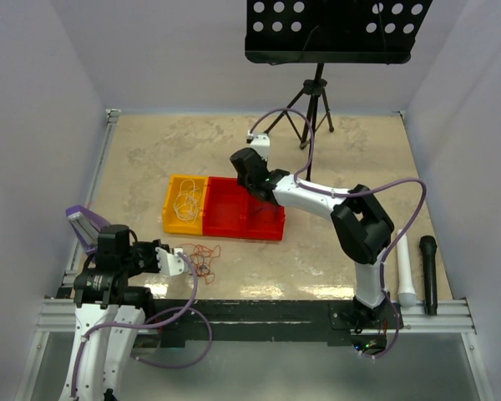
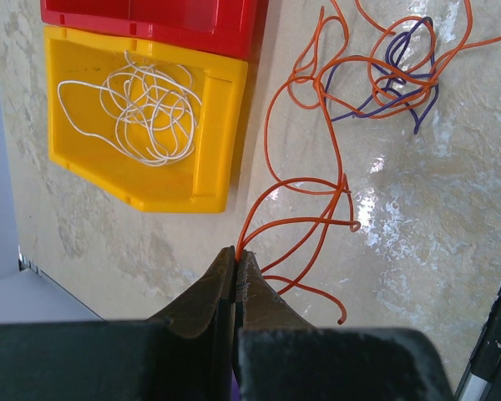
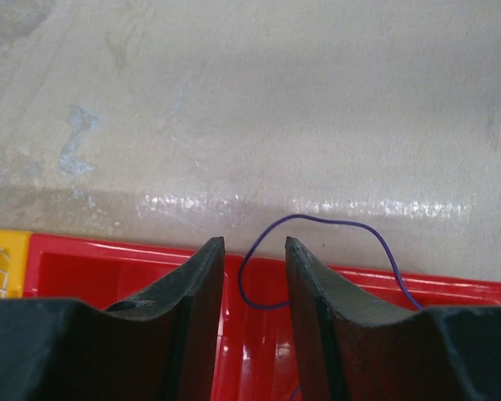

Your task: Untangle the cables

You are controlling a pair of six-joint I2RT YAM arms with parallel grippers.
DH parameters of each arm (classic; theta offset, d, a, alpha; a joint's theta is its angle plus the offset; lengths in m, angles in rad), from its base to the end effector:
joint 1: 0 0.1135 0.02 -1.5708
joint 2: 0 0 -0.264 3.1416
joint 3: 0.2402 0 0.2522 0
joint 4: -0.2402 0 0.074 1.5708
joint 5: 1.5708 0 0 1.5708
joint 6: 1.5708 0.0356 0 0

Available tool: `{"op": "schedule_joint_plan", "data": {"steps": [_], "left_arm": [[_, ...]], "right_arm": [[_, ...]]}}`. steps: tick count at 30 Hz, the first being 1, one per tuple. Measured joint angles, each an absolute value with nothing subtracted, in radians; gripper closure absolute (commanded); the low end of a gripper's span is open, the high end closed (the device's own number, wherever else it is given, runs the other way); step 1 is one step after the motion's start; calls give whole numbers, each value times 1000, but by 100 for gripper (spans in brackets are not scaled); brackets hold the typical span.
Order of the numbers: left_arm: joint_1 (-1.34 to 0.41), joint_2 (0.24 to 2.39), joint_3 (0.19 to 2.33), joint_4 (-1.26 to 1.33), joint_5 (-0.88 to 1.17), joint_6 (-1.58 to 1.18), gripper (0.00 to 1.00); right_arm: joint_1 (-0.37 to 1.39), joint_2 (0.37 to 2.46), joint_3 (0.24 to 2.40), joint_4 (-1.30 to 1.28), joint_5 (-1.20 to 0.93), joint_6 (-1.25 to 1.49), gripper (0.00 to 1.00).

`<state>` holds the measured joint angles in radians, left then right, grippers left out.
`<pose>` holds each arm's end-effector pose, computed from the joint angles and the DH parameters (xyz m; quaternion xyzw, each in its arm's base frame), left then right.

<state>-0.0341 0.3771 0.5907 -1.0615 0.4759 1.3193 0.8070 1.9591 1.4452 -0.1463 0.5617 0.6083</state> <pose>0.0705 -0.0187 0.2421 0.6342 0.6565 0.0294 0.4072 0.3215 0.3083 0.2258 0.0357 0.8708 0.0855 0.4829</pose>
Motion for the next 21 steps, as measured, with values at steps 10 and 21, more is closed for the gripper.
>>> {"op": "schedule_joint_plan", "data": {"steps": [10, 21], "left_arm": [[-35, 377, 591, -1062, 476, 1319, 100], [-36, 377, 591, -1062, 472, 1317, 100]], "right_arm": [[812, 1944, 1385, -113, 558, 664, 61], [813, 1948, 1424, -106, 556, 685, 90]]}}
